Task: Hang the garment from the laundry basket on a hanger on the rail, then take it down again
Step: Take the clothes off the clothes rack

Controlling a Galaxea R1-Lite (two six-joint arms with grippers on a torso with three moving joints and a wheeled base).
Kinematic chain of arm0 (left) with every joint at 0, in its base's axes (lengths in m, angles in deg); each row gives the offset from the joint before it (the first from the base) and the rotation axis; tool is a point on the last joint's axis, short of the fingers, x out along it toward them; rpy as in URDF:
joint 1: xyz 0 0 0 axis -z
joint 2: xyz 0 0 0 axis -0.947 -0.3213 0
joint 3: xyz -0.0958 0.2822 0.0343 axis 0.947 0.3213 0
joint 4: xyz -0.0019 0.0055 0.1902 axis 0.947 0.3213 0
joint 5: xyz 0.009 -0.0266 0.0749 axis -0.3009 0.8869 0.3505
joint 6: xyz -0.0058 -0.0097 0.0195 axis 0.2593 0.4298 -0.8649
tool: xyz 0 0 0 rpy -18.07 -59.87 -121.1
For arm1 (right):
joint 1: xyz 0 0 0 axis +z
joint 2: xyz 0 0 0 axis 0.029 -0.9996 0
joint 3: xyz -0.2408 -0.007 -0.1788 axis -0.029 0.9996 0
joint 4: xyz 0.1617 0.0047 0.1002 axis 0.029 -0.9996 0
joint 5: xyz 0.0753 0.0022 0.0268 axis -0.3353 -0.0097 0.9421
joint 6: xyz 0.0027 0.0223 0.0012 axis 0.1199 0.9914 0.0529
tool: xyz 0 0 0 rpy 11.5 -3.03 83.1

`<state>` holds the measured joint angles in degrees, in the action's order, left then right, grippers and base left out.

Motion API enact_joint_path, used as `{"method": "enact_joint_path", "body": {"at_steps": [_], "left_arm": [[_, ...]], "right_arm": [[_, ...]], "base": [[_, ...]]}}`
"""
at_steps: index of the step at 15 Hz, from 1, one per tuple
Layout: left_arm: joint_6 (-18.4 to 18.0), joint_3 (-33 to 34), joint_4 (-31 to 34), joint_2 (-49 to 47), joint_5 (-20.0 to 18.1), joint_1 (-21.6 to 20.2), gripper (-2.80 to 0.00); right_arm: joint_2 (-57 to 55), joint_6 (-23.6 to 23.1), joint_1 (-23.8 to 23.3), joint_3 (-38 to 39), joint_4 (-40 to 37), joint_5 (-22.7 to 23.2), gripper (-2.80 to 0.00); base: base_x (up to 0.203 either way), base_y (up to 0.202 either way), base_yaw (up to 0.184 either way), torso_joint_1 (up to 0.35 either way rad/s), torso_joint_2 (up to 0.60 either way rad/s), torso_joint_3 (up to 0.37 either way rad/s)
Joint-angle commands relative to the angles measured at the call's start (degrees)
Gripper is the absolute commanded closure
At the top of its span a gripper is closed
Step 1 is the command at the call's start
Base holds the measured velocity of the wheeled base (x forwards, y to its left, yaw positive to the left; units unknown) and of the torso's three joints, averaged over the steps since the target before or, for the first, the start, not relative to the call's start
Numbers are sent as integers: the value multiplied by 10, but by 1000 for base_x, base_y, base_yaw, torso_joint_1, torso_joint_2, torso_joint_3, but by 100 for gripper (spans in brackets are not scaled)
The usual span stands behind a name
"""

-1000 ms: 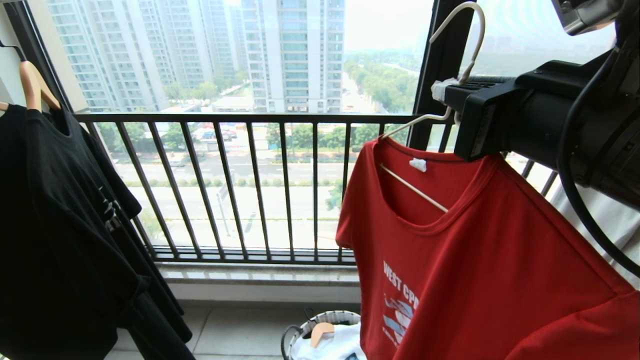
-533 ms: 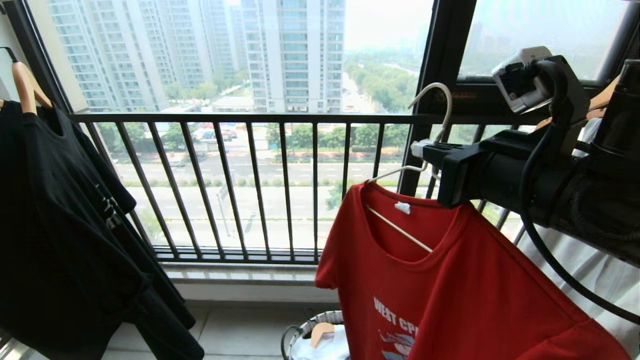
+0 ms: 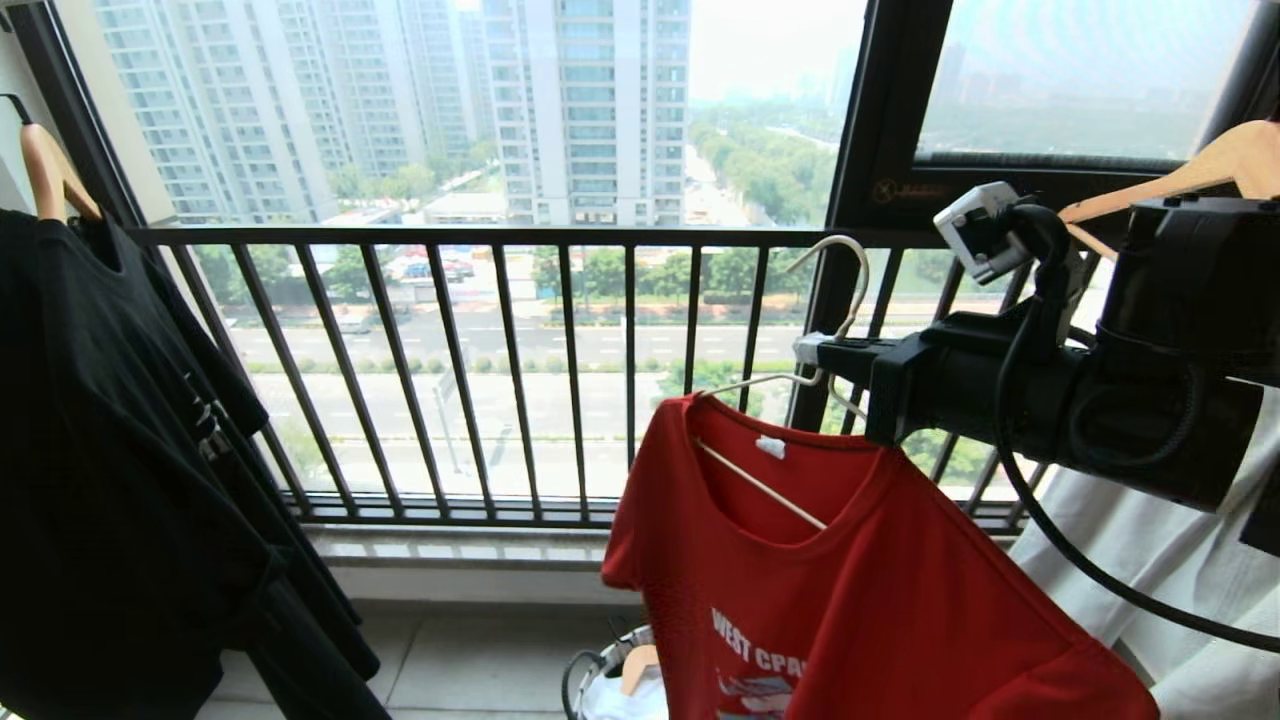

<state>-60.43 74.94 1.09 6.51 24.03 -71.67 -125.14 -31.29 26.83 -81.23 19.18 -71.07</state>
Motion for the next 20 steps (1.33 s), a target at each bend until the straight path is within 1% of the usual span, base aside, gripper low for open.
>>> {"method": "enact_joint_path", "body": {"at_steps": [1,2,4,5,6,8,20], "left_arm": [[0,0,0,0,0,0,0],[0,0,0,0,0,0,0],[0,0,0,0,0,0,0],[0,0,0,0,0,0,0],[0,0,0,0,0,0,0],[1,0,-1,0,0,0,0],[0,0,-1,0,1,0,0]], "right_arm": [[-39,-1,-24,-5,31,17,0],[-48,-1,-37,-11,46,28,0],[-73,0,-46,-28,50,54,0],[-77,1,-47,-28,51,57,0],[-82,1,-47,-28,51,57,0],[-88,17,-48,-29,53,58,0],[-87,20,-53,-24,53,58,0]], "base": [[0,0,0,0,0,0],[0,0,0,0,0,0],[0,0,0,0,0,0],[0,0,0,0,0,0],[0,0,0,0,0,0],[0,0,0,0,0,0],[0,0,0,0,0,0]]}}
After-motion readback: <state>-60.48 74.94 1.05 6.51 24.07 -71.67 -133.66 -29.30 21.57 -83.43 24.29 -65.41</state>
